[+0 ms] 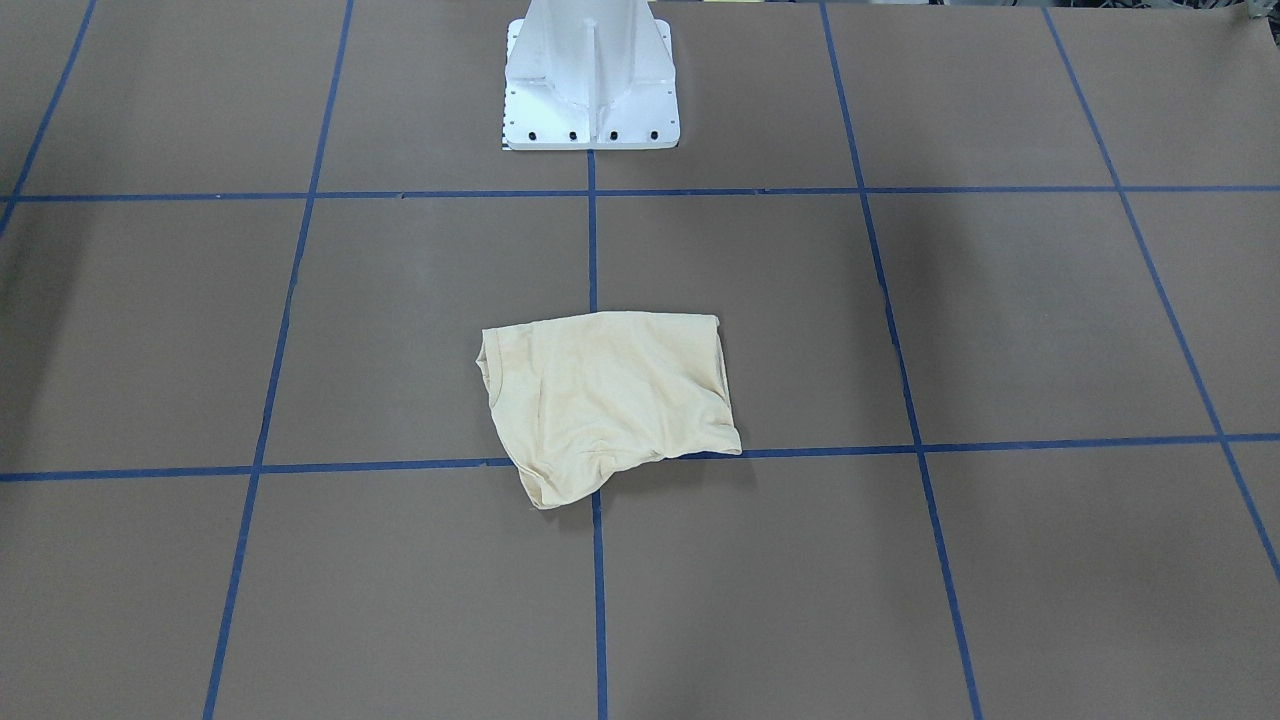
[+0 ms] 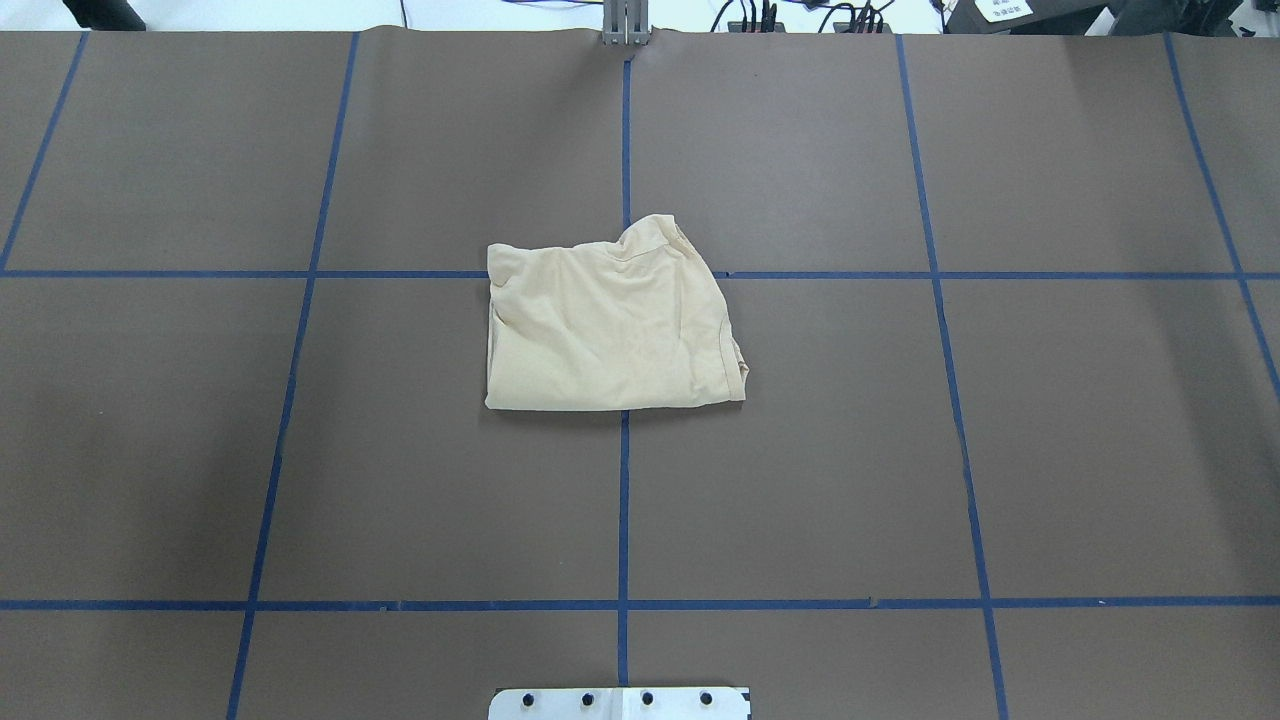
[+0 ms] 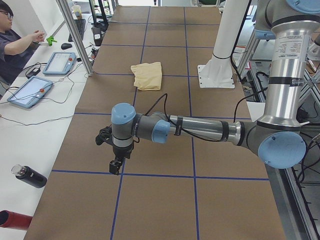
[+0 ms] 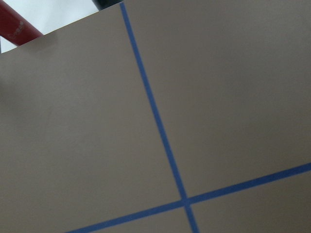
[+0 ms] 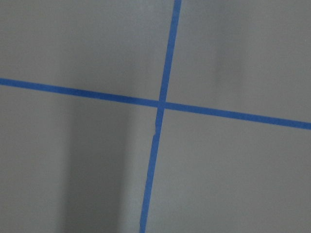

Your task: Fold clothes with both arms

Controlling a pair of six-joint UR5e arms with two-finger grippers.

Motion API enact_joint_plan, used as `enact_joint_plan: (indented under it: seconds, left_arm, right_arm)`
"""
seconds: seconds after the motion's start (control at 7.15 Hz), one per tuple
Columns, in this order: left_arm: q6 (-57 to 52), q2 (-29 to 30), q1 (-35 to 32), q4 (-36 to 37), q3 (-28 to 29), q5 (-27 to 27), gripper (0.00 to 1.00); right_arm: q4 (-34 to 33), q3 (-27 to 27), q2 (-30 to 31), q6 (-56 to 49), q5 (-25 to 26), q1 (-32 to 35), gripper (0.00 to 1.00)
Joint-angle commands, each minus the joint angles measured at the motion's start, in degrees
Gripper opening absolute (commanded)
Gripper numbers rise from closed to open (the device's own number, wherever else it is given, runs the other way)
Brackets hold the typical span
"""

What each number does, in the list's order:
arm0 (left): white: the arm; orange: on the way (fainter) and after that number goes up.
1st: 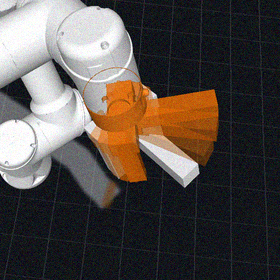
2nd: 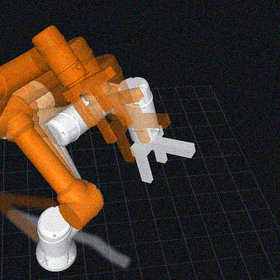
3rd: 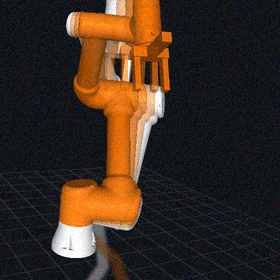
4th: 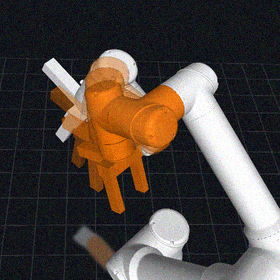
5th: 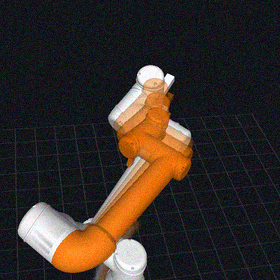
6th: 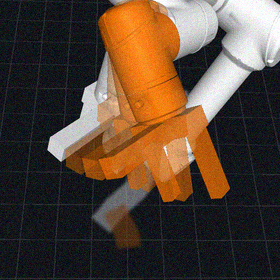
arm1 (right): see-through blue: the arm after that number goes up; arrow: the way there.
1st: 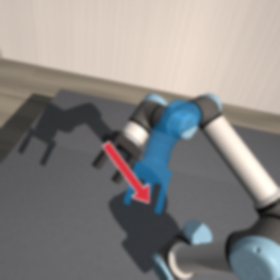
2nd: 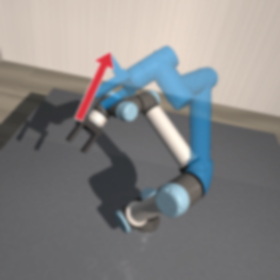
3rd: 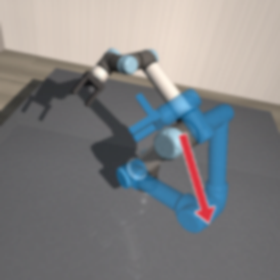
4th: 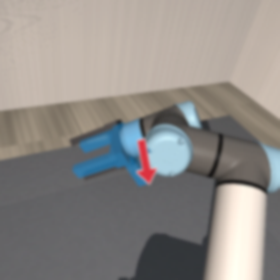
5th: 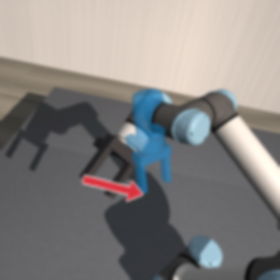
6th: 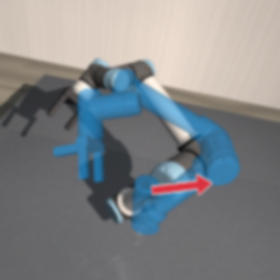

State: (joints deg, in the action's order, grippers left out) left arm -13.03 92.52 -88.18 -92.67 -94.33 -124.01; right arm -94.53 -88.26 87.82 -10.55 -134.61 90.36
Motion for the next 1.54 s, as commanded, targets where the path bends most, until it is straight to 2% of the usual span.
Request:
enact_joint_plan:
  seconds: [0.0, 0.28, 0.98, 1.4]
  left_arm:
    - [-0.8, -3.3, -0.7, 6.9, -2.7, -5.6, 0.99]
    - [0.1, -5.2, -0.6, 6.7, -3.0, -10.8, 0.99]
    - [5.2, -5.6, -0.5, 4.7, -2.8, -10.5, 0.99]
    - [6.2, -5.5, -0.5, 4.7, -3.6, -10.5, 0.99]
  right_arm:
    - [-2.5, 0.3, 2.5, -2.2, -0.5, 1.4, 1.0]
    - [-2.2, 0.4, 3.3, -1.8, -0.4, 1.4, 1.0]
    - [-2.1, -0.7, 3.3, -1.3, -0.7, 2.1, 1.0]
    - [-2.1, -10.4, 4.0, 9.0, -1.8, 2.2, 1.0]
